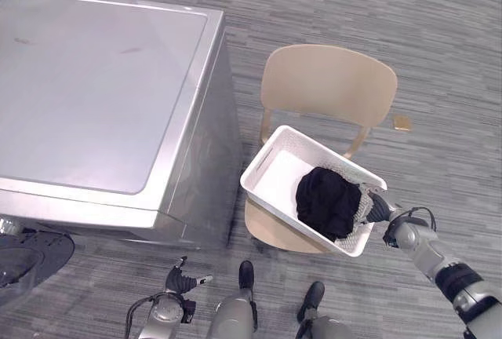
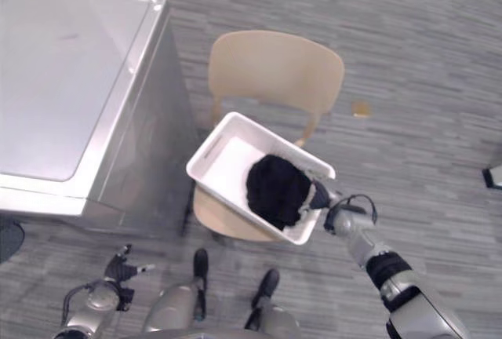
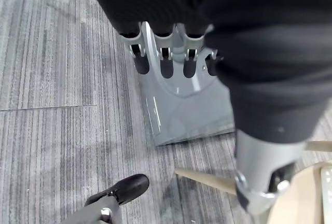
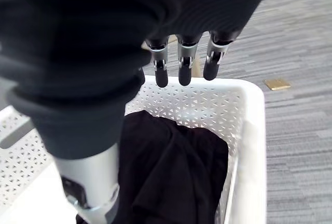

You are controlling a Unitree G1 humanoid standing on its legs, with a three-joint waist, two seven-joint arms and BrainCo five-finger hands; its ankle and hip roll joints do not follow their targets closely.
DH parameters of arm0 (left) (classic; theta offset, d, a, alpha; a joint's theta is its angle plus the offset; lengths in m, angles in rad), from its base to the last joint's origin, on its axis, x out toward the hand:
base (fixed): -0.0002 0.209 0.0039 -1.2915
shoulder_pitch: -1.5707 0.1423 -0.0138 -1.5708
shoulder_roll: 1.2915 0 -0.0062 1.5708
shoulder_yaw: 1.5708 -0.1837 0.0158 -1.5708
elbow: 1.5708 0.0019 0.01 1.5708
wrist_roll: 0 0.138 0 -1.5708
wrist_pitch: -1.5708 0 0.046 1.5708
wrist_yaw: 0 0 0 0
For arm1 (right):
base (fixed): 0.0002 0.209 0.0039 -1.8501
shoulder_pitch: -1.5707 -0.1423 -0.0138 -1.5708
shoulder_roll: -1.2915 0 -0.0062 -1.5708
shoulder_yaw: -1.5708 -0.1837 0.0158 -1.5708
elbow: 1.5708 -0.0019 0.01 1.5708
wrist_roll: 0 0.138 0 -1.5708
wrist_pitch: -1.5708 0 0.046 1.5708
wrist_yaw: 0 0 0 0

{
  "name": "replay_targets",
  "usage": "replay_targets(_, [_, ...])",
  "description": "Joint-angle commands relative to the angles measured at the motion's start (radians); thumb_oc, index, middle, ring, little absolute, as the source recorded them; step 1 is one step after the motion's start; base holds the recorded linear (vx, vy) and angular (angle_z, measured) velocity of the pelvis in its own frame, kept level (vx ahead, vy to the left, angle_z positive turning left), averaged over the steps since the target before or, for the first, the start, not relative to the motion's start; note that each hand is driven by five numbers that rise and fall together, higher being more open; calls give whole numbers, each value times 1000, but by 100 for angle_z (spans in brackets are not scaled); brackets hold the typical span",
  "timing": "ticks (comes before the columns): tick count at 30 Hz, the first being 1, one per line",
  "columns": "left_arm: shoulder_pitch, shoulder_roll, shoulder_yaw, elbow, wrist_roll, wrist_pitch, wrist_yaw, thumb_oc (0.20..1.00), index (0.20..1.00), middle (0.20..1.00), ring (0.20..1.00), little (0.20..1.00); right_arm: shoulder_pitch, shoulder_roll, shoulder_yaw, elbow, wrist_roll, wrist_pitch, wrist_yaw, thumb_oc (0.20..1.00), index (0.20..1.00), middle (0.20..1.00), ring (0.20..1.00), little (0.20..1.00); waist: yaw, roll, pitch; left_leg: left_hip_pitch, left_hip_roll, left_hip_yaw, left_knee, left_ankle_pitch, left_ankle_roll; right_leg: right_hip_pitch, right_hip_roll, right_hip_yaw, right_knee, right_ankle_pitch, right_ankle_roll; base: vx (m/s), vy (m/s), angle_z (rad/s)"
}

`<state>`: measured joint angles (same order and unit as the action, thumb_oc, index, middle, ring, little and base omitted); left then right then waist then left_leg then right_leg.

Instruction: Grab the laundry basket,head to the washer,open it,put in the laundry and shut it.

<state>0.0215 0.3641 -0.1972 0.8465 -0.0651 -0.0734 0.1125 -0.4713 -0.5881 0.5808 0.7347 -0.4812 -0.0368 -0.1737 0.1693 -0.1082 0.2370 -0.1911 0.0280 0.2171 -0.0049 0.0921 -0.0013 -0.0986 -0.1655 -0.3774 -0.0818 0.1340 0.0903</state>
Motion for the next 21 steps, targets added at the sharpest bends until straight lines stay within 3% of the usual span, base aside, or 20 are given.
replay_targets(1, [-71, -13, -44, 13, -34, -50, 37, 1000, 1000, 1000, 1000, 1000, -123, -21, 50, 76, -45, 31, -76, 1000, 1000, 1000, 1000, 1000, 35, 36, 52, -67, 20, -87, 13, -35, -54, -10, 19, -6, 133, -199, 34, -69, 13, 10])
replay_targets(7, [-128, -8, -87, -11, -114, -74, 72, 1000, 1000, 1000, 1000, 1000, -320, 27, 111, 309, -25, 80, -123, 1000, 1000, 1000, 1000, 1000, 80, 74, 124, -174, 4, -126, 6, 13, -60, -119, 15, -20, 166, -188, 32, -90, 19, 13])
replay_targets(13, [-170, -12, -118, -34, -144, -77, 82, 1000, 1000, 1000, 1000, 1000, -383, 59, 121, 413, 17, 98, -130, 1000, 1000, 1000, 1000, 1000, 105, 104, 164, -237, -5, -155, 2, 41, -66, -189, 5, -47, 206, -193, 30, -59, -6, 19])
replay_targets(14, [-178, -12, -123, -35, -145, -76, 83, 1000, 1000, 1000, 1000, 1000, -385, 66, 121, 422, 25, 101, -125, 909, 909, 909, 909, 909, 110, 109, 169, -247, -7, -161, 3, 46, -67, -196, 4, -51, 214, -196, 29, -38, -26, 22])
replay_targets(15, [-187, -12, -129, -39, -144, -75, 82, 1000, 1000, 1000, 1000, 1000, -380, 77, 117, 432, 37, 101, -124, 511, 511, 511, 511, 511, 114, 114, 175, -251, -8, -166, 1, 49, -69, -200, 4, -57, 218, -199, 29, -28, -34, 21])
replay_targets(16, [-191, -15, -131, -41, -146, -74, 82, 1000, 1000, 1000, 1000, 1000, -373, 85, 101, 433, 64, 100, -122, 200, 200, 200, 200, 200, 116, 118, 179, -254, -10, -171, -1, 53, -70, -203, 3, -63, 224, -201, 29, -18, -27, 16])
replay_targets(21, [-181, -23, -120, -44, -144, -63, 75, 1000, 1000, 1000, 1000, 1000, -306, 107, 20, 322, 199, 72, -130, 200, 200, 200, 200, 200, 110, 112, 173, -230, -14, -182, -25, 57, -73, -183, 5, -74, 217, -204, 31, -4, -13, 19])
